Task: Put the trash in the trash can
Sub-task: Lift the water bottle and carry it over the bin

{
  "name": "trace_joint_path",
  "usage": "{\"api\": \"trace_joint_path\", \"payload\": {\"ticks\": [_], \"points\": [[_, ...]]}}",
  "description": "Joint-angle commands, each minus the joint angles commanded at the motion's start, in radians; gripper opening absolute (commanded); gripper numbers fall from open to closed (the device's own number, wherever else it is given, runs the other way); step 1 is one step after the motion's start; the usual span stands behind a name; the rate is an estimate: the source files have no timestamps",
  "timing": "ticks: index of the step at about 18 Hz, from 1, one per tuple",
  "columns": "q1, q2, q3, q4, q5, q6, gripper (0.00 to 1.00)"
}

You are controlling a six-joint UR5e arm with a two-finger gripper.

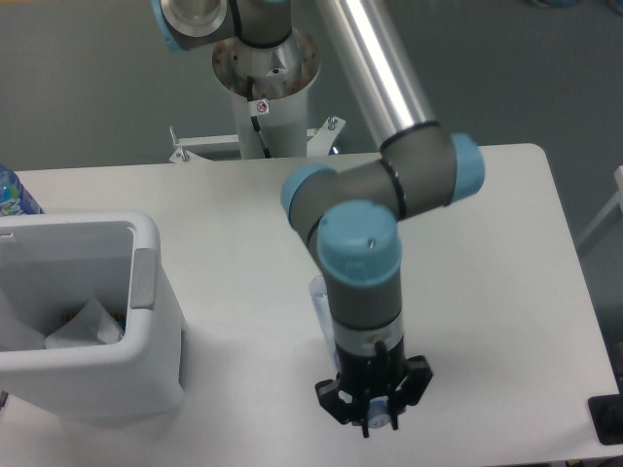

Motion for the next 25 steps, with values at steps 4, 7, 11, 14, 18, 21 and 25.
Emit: {"api": "trace_joint_path", "payload": {"ticks": [4, 7, 11, 14, 18, 21, 25], "points": [[0.009, 0.072, 0.008, 0.026, -0.076, -0.049, 0.13], [-0.02, 0.107, 0.006, 0.034, -0.076, -0.075, 0.13], [-0.075, 0.141, 0.006, 0.035, -0.076, -0.134, 0.14], [-0.113, 0.161, 0.002, 0.035, -0.076, -0.19, 0.14], [-0.141, 0.193, 0.003, 0.035, -0.076, -0.227, 0.14], [-0.144, 0.226, -0.009, 0.035, -0.076, -0.258, 0.14], [-0.153, 0.249, -0.02, 0.035, -0.117, -0.281, 0.14]]}}
